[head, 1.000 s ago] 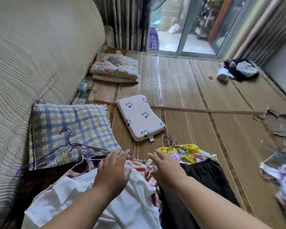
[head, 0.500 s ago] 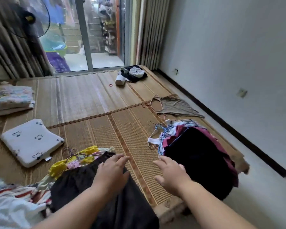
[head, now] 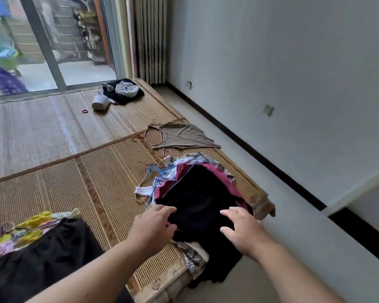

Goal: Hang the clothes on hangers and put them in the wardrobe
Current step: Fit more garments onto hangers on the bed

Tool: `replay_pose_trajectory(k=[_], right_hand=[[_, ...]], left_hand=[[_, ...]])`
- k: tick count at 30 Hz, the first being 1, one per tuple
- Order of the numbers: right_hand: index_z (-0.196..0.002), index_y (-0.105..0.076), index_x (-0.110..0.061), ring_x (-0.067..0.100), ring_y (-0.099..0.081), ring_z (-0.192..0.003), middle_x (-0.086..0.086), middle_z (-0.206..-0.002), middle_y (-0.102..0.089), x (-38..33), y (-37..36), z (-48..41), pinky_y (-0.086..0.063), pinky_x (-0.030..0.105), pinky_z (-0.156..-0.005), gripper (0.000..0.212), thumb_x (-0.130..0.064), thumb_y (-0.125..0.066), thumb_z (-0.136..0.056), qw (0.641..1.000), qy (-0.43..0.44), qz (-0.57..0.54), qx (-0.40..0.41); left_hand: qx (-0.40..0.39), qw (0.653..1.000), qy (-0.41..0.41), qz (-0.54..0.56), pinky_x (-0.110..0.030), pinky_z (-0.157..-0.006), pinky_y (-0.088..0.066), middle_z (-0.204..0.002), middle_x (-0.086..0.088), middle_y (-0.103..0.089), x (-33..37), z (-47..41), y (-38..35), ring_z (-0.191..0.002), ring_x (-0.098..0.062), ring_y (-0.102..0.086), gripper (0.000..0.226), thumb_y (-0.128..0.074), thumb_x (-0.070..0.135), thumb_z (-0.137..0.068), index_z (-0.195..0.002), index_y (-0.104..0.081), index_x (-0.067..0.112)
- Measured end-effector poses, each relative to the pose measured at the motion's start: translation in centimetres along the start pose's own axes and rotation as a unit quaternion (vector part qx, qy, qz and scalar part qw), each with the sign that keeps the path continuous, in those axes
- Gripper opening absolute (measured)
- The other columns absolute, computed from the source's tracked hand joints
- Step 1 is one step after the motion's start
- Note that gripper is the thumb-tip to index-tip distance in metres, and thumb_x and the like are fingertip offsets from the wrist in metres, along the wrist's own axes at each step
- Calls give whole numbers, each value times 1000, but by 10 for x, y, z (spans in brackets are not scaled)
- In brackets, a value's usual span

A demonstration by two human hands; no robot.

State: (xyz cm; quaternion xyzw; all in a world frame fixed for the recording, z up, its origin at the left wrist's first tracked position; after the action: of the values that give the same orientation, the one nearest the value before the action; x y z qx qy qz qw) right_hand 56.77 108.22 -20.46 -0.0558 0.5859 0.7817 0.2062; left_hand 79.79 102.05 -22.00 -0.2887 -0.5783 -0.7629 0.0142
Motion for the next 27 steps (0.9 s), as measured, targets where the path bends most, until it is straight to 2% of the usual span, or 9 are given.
replay_pose_trajectory(k=[8,16,20,24,27], right_hand=[[-139,-38,-37,13,-28,-139,-7,-151,-29,40,9,-136,-26,40,-112,52,-40,-51,-89,998,25,16,-52],[-142,-31,-38,12,-29,-138,-8,-149,-32,34,2,-274,-29,42,-111,60,-40,-54,-87,988,90,51,-117],[-143,-26,-39,13,-30,-137,-9,-148,-32,28,-17,-348,-31,42,-110,68,-37,-58,-84,973,144,97,-150],[-145,-24,-38,15,-33,-135,-8,-147,-34,31,-49,-429,-33,44,-109,81,-24,-66,-78,955,194,141,-175],[-146,-20,-39,17,-35,-134,-6,-147,-32,32,-73,-489,-36,40,-107,85,-26,-67,-77,940,226,186,-178]], left_hand=[[-27,997,69,11,-41,-103,-40,-139,12,-44,-14,-117,-41,-123,-12,-47,50,-50,44,-88,-137,-40,38],[-34,983,179,14,-39,-100,-41,-134,14,-46,-65,-202,-50,-123,-11,-45,49,-49,44,-88,-137,-41,38],[-29,966,254,31,-40,-101,-41,-133,12,-47,-95,-223,-72,-123,-12,-45,52,-50,44,-87,-137,-40,37],[-38,942,333,19,-42,-103,-38,-135,11,-44,-124,-238,-105,-125,-13,-43,58,-52,44,-85,-140,-35,37],[-43,919,392,19,-43,-103,-37,-137,12,-42,-145,-253,-132,-126,-15,-43,64,-56,46,-82,-141,-32,38]])
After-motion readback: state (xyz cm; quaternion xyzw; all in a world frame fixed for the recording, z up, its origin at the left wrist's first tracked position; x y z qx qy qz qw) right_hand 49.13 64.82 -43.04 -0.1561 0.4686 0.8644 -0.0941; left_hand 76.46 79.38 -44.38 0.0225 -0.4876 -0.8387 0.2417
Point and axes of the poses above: each hand's wrist, its own z-axis away from the middle knuckle, its own y-axis out of the back of the hand, x = y × z, the point moved 4 cm from there along -z, towards the middle knuckle
